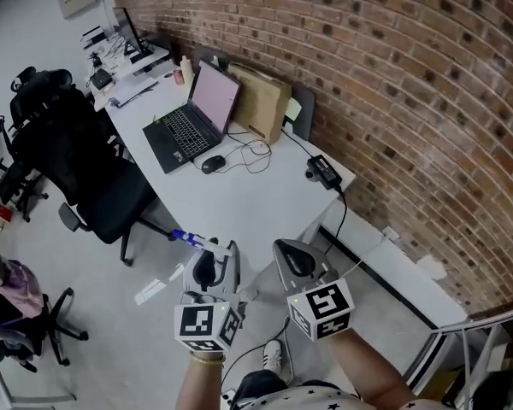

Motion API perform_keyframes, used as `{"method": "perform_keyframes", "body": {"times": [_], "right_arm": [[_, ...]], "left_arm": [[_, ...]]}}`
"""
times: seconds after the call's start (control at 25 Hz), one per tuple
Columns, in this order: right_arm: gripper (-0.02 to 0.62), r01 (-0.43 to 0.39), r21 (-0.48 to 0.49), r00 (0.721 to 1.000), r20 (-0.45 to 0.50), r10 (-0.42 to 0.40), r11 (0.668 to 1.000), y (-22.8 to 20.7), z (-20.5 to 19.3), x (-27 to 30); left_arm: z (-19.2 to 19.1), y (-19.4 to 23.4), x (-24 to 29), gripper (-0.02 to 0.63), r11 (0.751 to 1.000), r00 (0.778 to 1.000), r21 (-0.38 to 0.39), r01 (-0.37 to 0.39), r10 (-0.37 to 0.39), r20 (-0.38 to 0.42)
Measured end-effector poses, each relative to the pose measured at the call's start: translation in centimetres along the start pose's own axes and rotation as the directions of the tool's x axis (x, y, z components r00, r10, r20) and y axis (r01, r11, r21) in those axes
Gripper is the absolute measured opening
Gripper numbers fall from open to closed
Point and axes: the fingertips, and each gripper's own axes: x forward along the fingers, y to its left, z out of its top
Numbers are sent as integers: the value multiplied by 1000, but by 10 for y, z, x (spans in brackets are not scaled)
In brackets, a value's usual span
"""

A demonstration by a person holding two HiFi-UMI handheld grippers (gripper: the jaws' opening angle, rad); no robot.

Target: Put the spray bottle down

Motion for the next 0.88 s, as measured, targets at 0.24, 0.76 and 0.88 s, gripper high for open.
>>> {"method": "perform_keyframes", "body": {"times": [0.24, 0.76, 0.88], "right_arm": [[-2, 57, 17, 997, -45, -57, 998, -46, -11, 67], [-2, 68, 47, 993, -96, -63, 997, -60, -35, 103], [-2, 63, 46, 993, -101, -58, 997, -54, -34, 99]], "left_arm": [[-11, 34, 90, 135, 1000, 1000, 8, -11, 11, 13], [-32, 50, 146, 155, 1000, 999, 18, 15, -14, -41], [-36, 54, 142, 215, 1000, 998, 28, -3, 5, -67]]}}
